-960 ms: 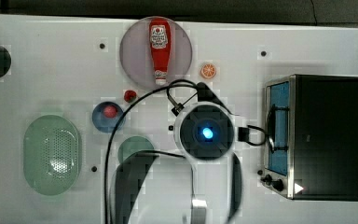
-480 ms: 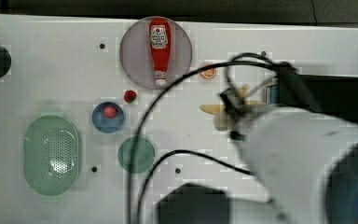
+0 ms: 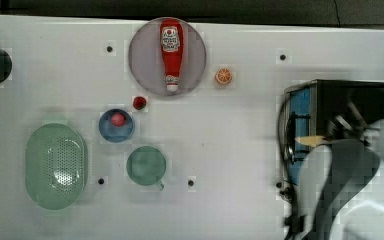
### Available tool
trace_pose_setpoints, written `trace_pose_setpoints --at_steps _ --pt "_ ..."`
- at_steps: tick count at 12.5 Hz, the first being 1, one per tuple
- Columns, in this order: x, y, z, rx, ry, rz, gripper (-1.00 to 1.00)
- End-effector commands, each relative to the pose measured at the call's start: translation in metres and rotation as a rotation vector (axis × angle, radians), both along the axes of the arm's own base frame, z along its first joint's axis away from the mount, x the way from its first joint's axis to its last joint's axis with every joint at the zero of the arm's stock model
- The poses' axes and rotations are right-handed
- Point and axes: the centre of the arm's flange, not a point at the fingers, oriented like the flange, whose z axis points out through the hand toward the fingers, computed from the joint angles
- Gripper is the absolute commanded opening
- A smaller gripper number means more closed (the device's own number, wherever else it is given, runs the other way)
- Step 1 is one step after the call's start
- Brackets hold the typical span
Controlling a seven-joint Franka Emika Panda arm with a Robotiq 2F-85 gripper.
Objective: Pick banana from table and place on oven.
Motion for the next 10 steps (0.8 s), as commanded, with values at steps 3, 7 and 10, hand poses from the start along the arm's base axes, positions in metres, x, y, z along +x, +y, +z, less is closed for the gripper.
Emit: trace_pose_setpoints --at_steps 3,7,10 --pt "0.002 -0.062 -0.035 -0.085 0.024 0.265 -0.43" --pt "0.005 -0.078 -0.061 -0.082 0.068 0.328 0.10" --pt "0.006 -0.076 -0.061 -0.081 0.067 0.331 0.77"
